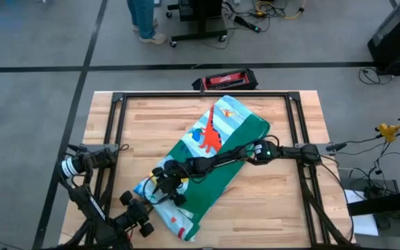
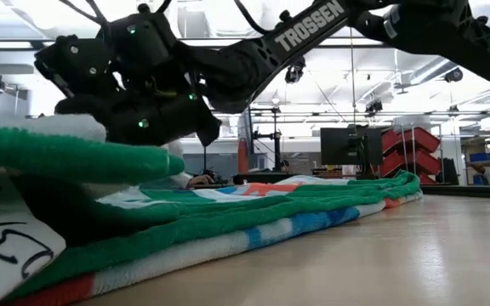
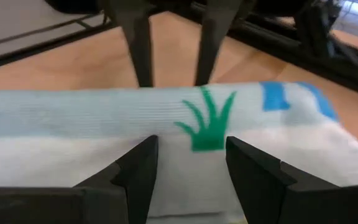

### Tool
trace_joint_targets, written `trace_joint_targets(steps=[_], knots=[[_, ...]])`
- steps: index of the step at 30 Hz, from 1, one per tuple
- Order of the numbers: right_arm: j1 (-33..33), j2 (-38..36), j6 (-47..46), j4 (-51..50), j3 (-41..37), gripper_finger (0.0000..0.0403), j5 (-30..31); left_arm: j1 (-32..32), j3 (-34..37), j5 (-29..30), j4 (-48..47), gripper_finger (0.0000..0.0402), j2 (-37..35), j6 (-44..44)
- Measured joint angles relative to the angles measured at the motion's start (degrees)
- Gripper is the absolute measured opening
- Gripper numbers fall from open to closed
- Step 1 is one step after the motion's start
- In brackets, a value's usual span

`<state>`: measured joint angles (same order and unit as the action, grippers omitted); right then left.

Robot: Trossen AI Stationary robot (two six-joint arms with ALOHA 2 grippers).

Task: Roll towel
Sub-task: Roll the multi-color dinosaur print towel

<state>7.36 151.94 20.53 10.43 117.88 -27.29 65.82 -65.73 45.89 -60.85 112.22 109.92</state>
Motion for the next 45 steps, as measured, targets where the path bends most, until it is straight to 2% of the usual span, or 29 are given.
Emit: trace_joint_targets(steps=[9,13,15,20,27,32,36,45], knots=[[-0.54,0.11,-1.51,-2.8,-0.3,0.0178,1.46,0.64,0.0,-6.22,0.38,0.0116,-2.15,0.77],[-0.55,0.08,-1.5,-3.28,-0.3,0.0178,1.6,1.97,0.0,-16.26,4.89,0.0116,-2.36,1.26],[-0.55,0.06,-1.32,-3.33,-0.3,0.0178,1.6,2.73,-0.02,-17.91,5.27,0.0116,-2.1,2.75],[-0.46,0.06,-0.47,-3.44,-0.3,0.0179,1.6,2.92,2.59,-8.84,3.39,0.0116,-1.49,6.22],[-0.4,-0.22,-0.63,-2.59,-0.24,0.0179,1.77,0.67,10.07,-6.85,9.94,0.0116,-1.88,2.11],[-0.41,0.14,-1.04,-2.44,-0.24,0.0179,1.72,0.49,10.12,-5.9,7.61,0.0116,-2.78,0.77],[-0.22,0.67,-1.11,-1.32,-0.24,0.0179,1.38,-0.38,10.01,-2.91,5.62,0.0116,-5.27,-2.88],[0.19,0.43,-1.25,-1.77,1.12,0.0179,1.8,-2.74,10.05,-4.35,5.49,0.0116,-8.67,-10.47]])
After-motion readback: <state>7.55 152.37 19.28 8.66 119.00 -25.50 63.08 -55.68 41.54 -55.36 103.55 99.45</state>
